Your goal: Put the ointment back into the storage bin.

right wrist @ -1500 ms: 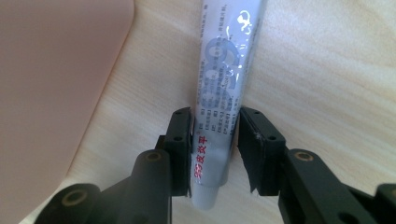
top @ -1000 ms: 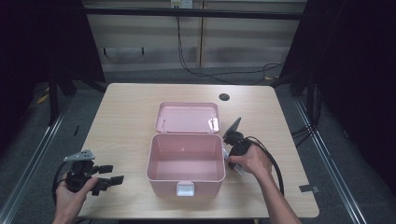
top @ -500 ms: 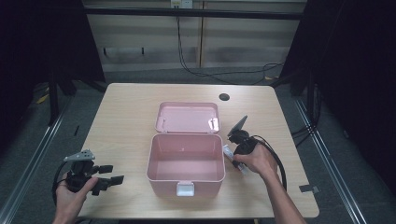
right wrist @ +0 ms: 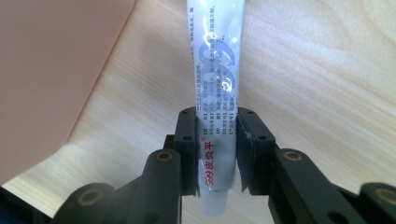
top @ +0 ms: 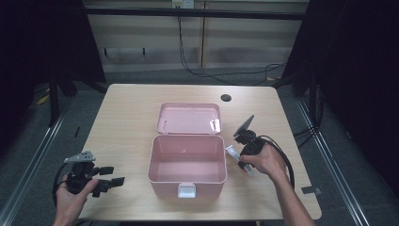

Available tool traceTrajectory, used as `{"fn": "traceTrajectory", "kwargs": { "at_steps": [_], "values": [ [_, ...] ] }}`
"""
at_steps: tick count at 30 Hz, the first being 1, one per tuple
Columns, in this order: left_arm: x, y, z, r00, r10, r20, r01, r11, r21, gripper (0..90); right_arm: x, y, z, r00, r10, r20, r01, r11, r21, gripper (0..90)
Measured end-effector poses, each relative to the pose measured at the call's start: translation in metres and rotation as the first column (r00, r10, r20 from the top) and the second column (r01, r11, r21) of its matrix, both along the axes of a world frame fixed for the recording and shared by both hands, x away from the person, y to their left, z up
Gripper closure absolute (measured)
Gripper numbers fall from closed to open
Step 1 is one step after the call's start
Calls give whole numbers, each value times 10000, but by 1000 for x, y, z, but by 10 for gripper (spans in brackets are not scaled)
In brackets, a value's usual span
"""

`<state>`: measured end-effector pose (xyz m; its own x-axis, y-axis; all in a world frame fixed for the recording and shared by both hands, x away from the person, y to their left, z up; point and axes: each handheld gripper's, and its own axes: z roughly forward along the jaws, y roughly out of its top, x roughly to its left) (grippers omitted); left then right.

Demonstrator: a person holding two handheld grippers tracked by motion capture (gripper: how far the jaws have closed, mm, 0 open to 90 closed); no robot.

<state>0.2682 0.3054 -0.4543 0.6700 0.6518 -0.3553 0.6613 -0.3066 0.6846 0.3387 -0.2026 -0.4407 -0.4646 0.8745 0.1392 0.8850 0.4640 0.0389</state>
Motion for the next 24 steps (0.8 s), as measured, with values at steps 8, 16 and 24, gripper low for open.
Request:
{"fn": "traceTrajectory", "kwargs": {
  "at_steps": [8,16,24],
  "values": [
    [0,0,0,10000,-4,-13,4,10000,1,234,-3,-6,3,9998,112,-182,-112,9999,49,717],
    [0,0,0,10000,-29,-40,28,10000,-20,234,-8,-16,10,9998,19,-211,-17,10000,67,716],
    [0,0,0,10000,2,-20,-2,10000,-8,234,-11,-24,21,9997,-53,-220,54,10000,24,716]
  ]
}}
